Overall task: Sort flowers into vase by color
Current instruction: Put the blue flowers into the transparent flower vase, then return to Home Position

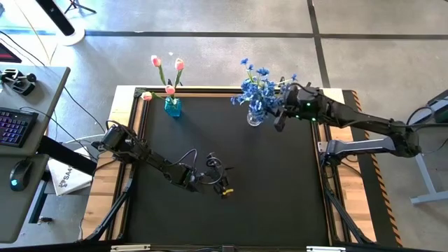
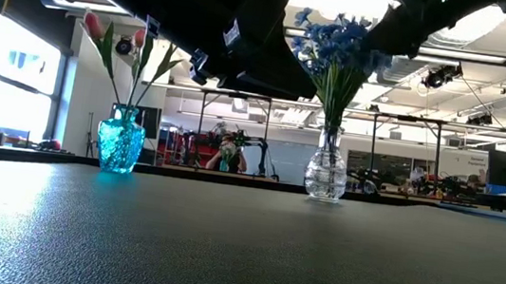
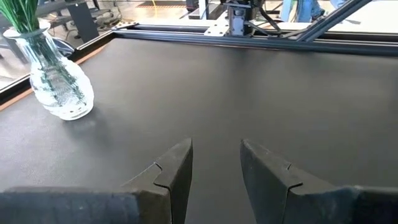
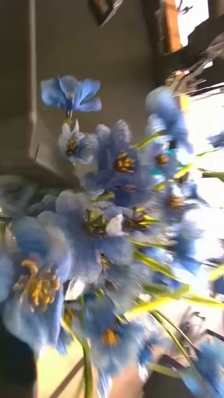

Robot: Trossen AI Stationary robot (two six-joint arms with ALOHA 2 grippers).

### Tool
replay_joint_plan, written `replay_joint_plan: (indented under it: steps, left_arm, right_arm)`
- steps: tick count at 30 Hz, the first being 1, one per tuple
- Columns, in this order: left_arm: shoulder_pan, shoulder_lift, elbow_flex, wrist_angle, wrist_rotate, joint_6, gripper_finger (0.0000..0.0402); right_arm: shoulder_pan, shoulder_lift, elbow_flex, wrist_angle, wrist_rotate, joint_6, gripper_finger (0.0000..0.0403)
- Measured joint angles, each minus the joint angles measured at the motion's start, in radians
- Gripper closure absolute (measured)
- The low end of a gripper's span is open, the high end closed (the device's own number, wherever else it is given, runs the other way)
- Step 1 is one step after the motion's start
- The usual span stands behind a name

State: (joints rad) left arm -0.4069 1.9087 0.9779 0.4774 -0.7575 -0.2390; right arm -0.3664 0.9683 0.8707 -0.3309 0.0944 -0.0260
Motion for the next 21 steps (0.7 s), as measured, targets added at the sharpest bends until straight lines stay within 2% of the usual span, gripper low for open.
replay_joint_plan:
  steps: [4, 8, 14, 19, 21]
  left_arm:
    - [0.000, 0.000, 0.000, 0.000, 0.001, -0.002, 0.0279]
    - [0.000, 0.000, 0.000, 0.000, 0.001, -0.003, 0.0279]
    - [0.000, 0.000, 0.000, -0.001, 0.001, -0.003, 0.0279]
    - [0.000, 0.000, 0.000, -0.001, 0.001, -0.003, 0.0279]
    - [0.000, 0.000, 0.000, -0.001, 0.001, -0.003, 0.0279]
  right_arm:
    - [0.000, -0.068, 0.000, 0.003, 0.000, -0.007, 0.0189]
    - [0.000, -0.152, 0.000, 0.005, 0.010, 0.003, 0.0162]
    - [0.020, -0.268, 0.000, -0.098, 0.011, 0.030, 0.0162]
    - [0.112, -0.295, -0.009, -0.313, 0.002, 0.116, 0.0179]
    - [0.162, -0.291, -0.055, -0.334, 0.001, 0.154, 0.0188]
